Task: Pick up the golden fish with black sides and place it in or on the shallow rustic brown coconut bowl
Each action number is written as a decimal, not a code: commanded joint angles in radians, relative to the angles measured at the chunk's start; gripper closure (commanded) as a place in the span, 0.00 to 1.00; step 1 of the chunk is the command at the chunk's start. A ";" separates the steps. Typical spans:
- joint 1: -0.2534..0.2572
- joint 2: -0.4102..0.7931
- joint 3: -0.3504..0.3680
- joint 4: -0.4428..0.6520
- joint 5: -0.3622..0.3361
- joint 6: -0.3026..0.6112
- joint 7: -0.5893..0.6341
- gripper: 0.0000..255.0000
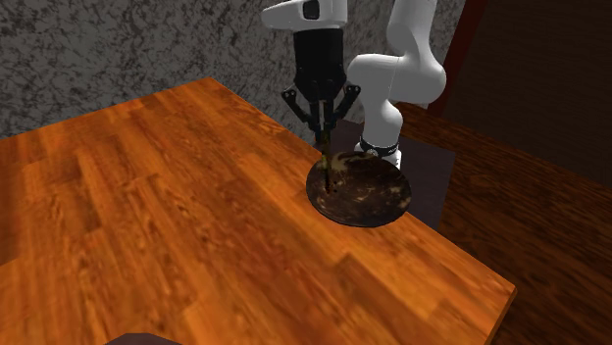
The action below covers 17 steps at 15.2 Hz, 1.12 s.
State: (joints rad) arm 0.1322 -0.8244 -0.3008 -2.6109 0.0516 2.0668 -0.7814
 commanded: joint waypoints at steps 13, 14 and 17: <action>-0.007 -0.163 0.089 -0.227 0.024 0.072 0.075 1.00; -0.007 -0.161 0.087 -0.240 0.024 0.086 0.072 1.00; -0.008 -0.157 0.083 -0.260 0.024 0.111 0.066 1.00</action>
State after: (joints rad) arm 0.1250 -0.9815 -0.2166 -2.8653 0.0755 2.1726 -0.7134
